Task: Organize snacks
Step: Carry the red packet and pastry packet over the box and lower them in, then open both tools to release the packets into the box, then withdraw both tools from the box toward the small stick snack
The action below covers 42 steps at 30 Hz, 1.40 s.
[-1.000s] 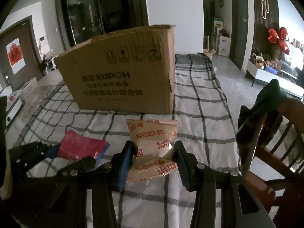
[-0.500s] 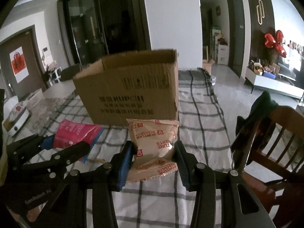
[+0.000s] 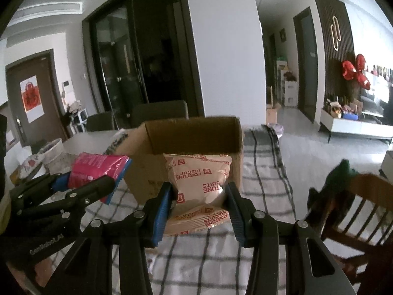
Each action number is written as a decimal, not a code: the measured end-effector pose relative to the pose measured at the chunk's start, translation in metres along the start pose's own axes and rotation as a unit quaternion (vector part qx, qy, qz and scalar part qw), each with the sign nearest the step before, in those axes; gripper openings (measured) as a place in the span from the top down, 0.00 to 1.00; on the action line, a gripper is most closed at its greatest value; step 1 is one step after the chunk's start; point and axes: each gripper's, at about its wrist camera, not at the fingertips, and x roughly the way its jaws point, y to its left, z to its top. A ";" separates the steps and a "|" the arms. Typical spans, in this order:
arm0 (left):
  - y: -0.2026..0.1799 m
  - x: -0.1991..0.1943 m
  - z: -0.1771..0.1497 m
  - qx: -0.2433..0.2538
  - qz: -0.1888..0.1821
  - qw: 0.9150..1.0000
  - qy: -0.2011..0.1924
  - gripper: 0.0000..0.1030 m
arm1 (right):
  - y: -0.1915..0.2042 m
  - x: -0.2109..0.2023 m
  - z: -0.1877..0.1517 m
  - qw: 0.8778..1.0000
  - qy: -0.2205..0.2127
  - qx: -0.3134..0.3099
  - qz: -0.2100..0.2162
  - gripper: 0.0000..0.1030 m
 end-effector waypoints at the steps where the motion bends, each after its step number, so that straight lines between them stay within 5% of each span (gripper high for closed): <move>1: 0.001 0.000 0.004 0.001 0.003 1.000 -0.003 0.56 | 0.001 0.001 0.004 1.000 -0.004 -0.002 0.000 0.56; 21: 0.028 0.080 0.067 0.007 0.008 1.000 0.005 0.56 | 0.001 0.075 0.067 1.000 -0.008 -0.030 -0.002 0.56; 27: 0.035 0.107 0.074 0.009 0.015 1.000 0.020 0.46 | -0.005 0.100 0.072 0.999 0.006 -0.031 -0.009 0.54; 30: 0.037 0.106 0.075 0.008 0.029 0.999 0.016 0.39 | -0.008 0.107 0.072 0.999 0.014 -0.022 -0.019 0.43; 42: 0.040 0.050 0.051 0.000 0.065 0.998 -0.003 0.23 | 0.000 0.065 0.056 0.999 -0.002 -0.014 -0.039 0.42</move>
